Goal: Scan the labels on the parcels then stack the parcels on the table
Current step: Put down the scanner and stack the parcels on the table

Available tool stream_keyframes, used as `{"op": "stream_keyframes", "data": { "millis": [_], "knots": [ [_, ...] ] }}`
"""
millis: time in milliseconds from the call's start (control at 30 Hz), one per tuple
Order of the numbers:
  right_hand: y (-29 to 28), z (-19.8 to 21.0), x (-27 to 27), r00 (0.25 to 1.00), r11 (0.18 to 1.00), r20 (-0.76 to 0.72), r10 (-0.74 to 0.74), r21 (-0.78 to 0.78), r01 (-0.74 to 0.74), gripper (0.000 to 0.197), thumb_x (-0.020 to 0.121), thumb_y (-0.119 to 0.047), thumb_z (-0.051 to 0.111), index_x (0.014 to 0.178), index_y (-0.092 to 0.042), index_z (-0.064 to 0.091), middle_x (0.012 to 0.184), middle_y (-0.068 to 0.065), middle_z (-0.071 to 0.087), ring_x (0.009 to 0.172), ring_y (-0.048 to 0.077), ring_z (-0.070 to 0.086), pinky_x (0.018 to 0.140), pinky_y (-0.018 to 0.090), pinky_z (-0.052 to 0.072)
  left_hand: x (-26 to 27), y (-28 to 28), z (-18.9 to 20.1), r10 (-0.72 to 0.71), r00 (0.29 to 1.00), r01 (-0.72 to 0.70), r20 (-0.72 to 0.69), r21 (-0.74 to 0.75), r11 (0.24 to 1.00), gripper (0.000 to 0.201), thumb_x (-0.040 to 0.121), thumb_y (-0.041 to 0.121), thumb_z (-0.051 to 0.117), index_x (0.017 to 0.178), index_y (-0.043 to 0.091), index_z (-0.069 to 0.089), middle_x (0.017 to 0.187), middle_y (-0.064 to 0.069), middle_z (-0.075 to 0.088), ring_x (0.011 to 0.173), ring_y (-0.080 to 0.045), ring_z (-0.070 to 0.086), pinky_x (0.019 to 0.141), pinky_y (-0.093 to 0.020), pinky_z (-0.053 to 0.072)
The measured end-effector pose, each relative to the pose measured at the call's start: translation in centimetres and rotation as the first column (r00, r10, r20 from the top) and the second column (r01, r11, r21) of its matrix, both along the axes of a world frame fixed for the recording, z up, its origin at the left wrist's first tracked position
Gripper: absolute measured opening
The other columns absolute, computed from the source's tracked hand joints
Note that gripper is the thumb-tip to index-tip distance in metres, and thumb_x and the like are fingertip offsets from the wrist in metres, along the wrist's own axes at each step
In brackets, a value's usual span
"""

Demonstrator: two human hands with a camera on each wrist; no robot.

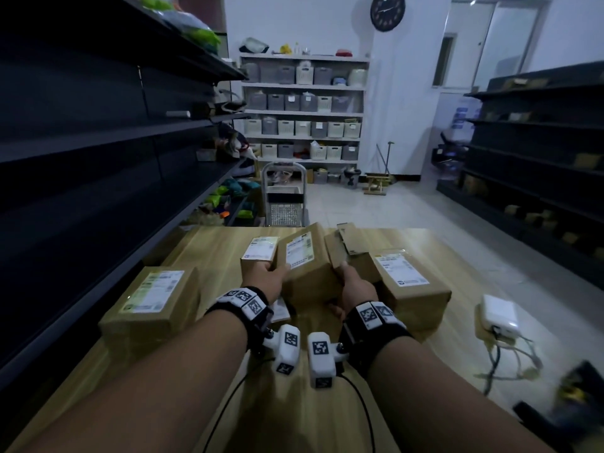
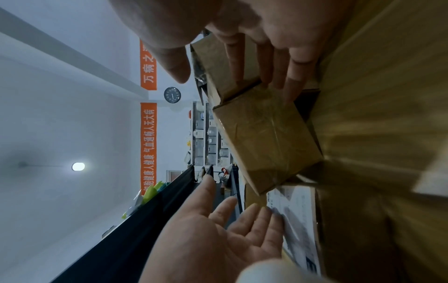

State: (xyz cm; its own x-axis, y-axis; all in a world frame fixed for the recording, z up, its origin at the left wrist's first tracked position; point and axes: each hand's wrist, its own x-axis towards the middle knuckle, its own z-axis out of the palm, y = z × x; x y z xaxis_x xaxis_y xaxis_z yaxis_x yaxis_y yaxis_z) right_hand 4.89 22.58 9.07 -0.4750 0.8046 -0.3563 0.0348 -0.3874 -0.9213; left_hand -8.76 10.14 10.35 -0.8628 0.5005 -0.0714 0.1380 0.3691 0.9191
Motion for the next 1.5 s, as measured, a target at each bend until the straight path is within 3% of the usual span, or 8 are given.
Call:
{"op": "stream_keyframes", "data": {
  "millis": [167,367,700,867,1033,1233,1333,1500],
  "knots": [
    [1.4,-0.7,-0.8,0.994,0.976,0.071,0.079,0.197,-0.092,0.055,0.092,-0.061,0.061,0.112,-0.013,0.076,0.104,0.004,0.076,0.109,0.036,0.074,0.100,0.054,0.060,-0.7,0.5,-1.0,-0.003,1.000,0.003,0.006,-0.041,0.999,0.061,0.109,0.041,0.062,0.158,0.005,0.052,0.149,-0.014,0.064,0.127,-0.031,0.063,0.097,-0.035,0.044],
    [1.4,-0.7,-1.2,0.978,0.931,0.117,0.170,0.306,-0.199,0.033,0.104,-0.052,0.055,0.102,-0.025,0.073,0.107,0.002,0.076,0.115,0.029,0.075,0.104,0.049,0.059,-0.7,1.0,-1.7,-0.028,1.000,0.028,-0.013,-0.019,0.999,0.036,0.110,0.036,0.063,0.135,0.012,0.072,0.117,-0.003,0.074,0.102,-0.023,0.067,0.090,-0.035,0.051],
    [1.2,0.3,-0.8,0.984,0.902,0.113,0.137,0.397,-0.172,0.051,0.066,-0.080,0.054,0.087,-0.036,0.069,0.119,0.009,0.080,0.114,0.032,0.075,0.104,0.052,0.058,0.4,-0.2,-0.2,0.168,0.972,-0.143,-0.166,0.152,0.978,0.035,0.107,0.034,0.067,0.135,0.014,0.074,0.126,-0.001,0.076,0.117,-0.024,0.070,0.103,-0.035,0.053],
    [-1.9,3.4,-0.4,0.984,0.887,0.103,0.148,0.425,-0.178,0.047,0.104,-0.051,0.057,0.124,-0.012,0.074,0.120,0.014,0.075,0.125,0.038,0.069,0.107,0.045,0.055,0.3,-3.3,1.7,0.233,0.962,-0.183,-0.145,0.290,0.939,0.027,0.104,0.034,0.070,0.127,0.022,0.076,0.116,0.005,0.075,0.110,-0.022,0.071,0.104,-0.043,0.059],
    [-5.3,4.7,-2.7,0.970,0.869,0.060,0.237,0.433,-0.239,0.052,0.108,-0.051,0.052,0.132,-0.009,0.071,0.122,0.015,0.074,0.116,0.039,0.068,0.092,0.037,0.050,-1.0,-8.1,4.1,0.307,0.925,-0.222,-0.223,0.339,0.914,0.026,0.104,0.038,0.070,0.126,0.026,0.076,0.116,0.006,0.075,0.109,-0.017,0.071,0.100,-0.041,0.060],
    [-9.7,2.7,-6.6,0.929,0.914,-0.069,0.362,0.220,-0.340,0.061,0.073,-0.083,0.063,0.111,-0.037,0.077,0.135,0.000,0.072,0.117,0.027,0.070,0.105,0.054,0.054,-3.2,-14.0,5.4,0.360,0.868,-0.265,-0.342,0.292,0.919,0.031,0.104,0.038,0.070,0.132,0.027,0.075,0.131,0.003,0.072,0.115,-0.017,0.069,0.101,-0.042,0.060],
    [-12.1,2.1,-7.0,0.900,0.905,-0.115,0.421,0.118,-0.409,0.046,0.098,-0.066,0.060,0.121,-0.029,0.073,0.126,0.008,0.076,0.111,0.025,0.072,0.099,0.048,0.060,-3.6,-15.7,5.5,0.338,0.840,-0.270,-0.425,0.213,0.939,0.030,0.103,0.037,0.071,0.131,0.027,0.076,0.134,0.002,0.066,0.116,-0.017,0.067,0.105,-0.044,0.059],
    [-13.3,0.3,-7.3,0.904,0.912,-0.123,0.409,0.010,-0.411,0.066,0.104,-0.059,0.057,0.146,-0.007,0.059,0.146,0.022,0.065,0.107,0.027,0.066,0.104,0.052,0.056,-2.7,-15.7,5.4,0.248,0.812,-0.238,-0.529,0.088,0.967,0.029,0.101,0.030,0.075,0.129,0.023,0.078,0.128,0.003,0.061,0.114,-0.015,0.062,0.099,-0.034,0.053]
  ]
}}
